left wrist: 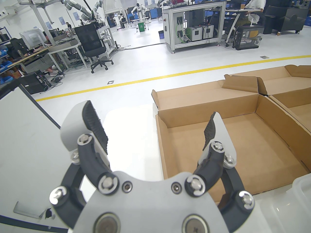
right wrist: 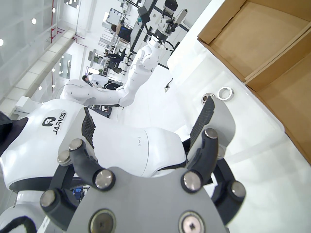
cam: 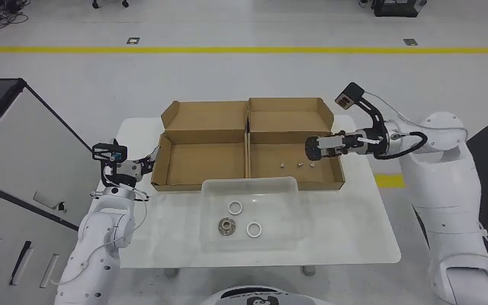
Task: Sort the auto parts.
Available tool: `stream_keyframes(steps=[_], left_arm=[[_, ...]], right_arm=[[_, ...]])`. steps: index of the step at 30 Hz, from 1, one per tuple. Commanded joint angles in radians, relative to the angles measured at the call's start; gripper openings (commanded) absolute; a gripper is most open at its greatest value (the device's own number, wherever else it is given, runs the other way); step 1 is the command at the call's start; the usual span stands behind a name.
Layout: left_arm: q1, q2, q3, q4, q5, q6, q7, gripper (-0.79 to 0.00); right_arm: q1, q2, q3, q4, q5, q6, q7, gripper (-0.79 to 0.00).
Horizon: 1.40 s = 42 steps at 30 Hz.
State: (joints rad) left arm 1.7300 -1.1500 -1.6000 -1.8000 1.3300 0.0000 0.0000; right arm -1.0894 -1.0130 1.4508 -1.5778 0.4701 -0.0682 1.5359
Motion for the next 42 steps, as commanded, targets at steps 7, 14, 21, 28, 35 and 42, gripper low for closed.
stream_keyframes(steps=[7, 14, 21, 28, 35, 42], left_arm=[[0.000, 0.000, 0.000, 0.000, 0.000, 0.000, 0.000, 0.000], [0.000, 0.000, 0.000, 0.000, 0.000, 0.000, 0.000, 0.000], [0.000, 0.000, 0.000, 0.000, 0.000, 0.000, 0.000, 0.000], [-0.018, 0.005, 0.014, -0.052, 0.042, -0.088, -0.049, 0.000], [-0.059, 0.013, 0.095, -0.155, 0.116, -0.277, -0.328, 0.000], [-0.104, 0.014, 0.142, -0.234, 0.055, -0.380, -0.477, 0.000]], right_arm=[[-0.021, 0.028, 0.027, 0.004, 0.114, -0.001, 0.000, 0.000], [-0.021, 0.028, 0.027, 0.004, 0.114, -0.001, 0.000, 0.000], [-0.021, 0.028, 0.027, 0.004, 0.114, -0.001, 0.000, 0.000], [-0.021, 0.028, 0.027, 0.004, 0.114, -0.001, 0.000, 0.000], [-0.021, 0.028, 0.027, 0.004, 0.114, -0.001, 0.000, 0.000], [-0.021, 0.028, 0.027, 0.004, 0.114, -0.001, 0.000, 0.000]])
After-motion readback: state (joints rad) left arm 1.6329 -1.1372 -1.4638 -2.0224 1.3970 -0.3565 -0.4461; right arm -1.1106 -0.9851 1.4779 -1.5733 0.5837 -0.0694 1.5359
